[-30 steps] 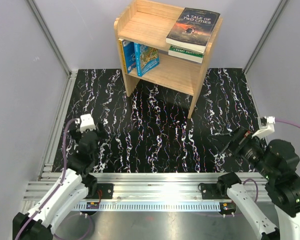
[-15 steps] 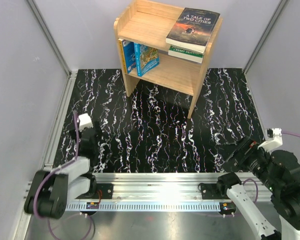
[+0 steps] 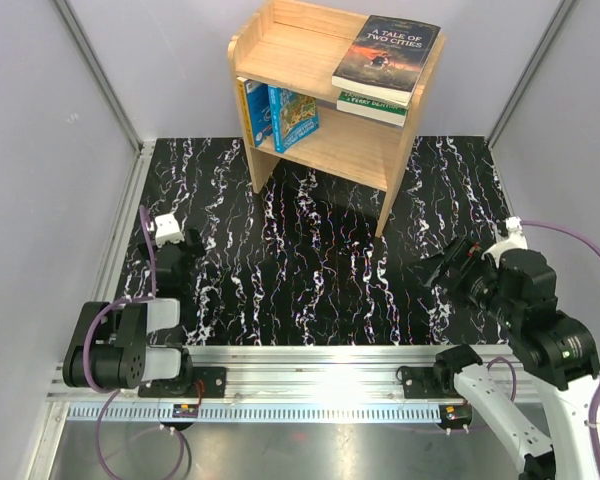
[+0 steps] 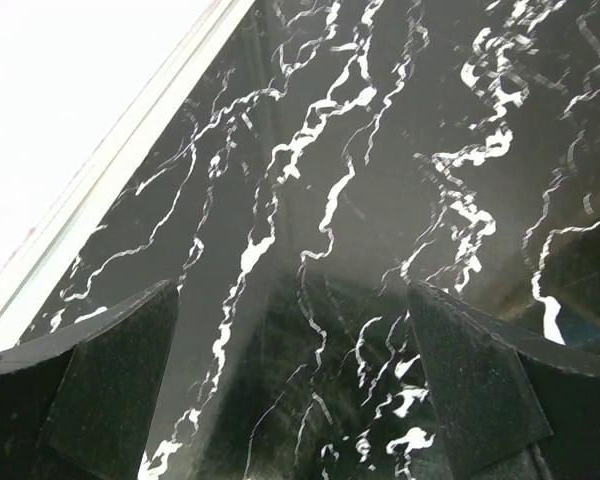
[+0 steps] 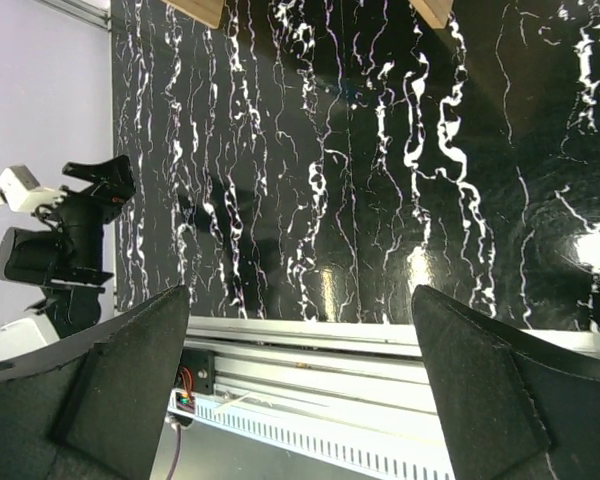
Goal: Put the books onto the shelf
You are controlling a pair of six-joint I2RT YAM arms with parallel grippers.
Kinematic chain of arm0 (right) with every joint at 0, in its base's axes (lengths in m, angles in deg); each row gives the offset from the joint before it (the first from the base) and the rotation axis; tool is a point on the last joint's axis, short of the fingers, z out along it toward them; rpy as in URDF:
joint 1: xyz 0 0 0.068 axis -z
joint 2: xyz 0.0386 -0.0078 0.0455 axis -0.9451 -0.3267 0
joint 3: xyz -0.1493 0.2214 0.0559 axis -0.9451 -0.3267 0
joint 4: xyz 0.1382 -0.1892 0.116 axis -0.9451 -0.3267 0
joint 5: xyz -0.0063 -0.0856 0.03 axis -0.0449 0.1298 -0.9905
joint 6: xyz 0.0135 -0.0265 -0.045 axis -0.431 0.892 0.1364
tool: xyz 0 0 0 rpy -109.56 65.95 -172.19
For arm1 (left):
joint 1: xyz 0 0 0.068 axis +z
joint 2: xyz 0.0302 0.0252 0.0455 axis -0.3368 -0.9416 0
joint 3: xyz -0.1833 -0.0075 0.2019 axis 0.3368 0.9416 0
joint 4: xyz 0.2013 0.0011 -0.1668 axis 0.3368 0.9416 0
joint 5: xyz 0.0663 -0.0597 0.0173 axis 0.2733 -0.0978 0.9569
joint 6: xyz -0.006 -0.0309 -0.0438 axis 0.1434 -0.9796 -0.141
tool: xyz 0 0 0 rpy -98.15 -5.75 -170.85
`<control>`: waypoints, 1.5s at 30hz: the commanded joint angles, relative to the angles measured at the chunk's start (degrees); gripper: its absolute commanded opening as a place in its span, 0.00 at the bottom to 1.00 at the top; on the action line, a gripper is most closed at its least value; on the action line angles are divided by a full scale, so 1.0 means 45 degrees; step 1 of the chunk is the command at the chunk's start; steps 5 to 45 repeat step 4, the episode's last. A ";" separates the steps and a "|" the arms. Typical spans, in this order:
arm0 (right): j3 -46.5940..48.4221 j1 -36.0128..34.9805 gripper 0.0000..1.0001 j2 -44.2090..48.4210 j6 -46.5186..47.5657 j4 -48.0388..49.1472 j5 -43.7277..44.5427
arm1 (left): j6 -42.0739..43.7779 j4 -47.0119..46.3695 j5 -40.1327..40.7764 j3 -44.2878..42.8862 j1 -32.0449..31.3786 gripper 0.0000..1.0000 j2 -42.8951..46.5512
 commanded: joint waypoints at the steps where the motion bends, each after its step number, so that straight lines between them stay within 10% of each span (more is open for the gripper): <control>1: -0.0256 -0.0048 1.00 -0.0142 -0.0297 0.1352 -0.0270 | -0.0244 -0.2297 -0.0285 0.0236 0.0030 0.99 -0.0090; 45: -0.0277 -0.0048 1.00 -0.0260 -0.0298 0.1452 -0.0232 | -0.0244 -0.2341 -0.0265 0.0199 0.0049 0.99 -0.0130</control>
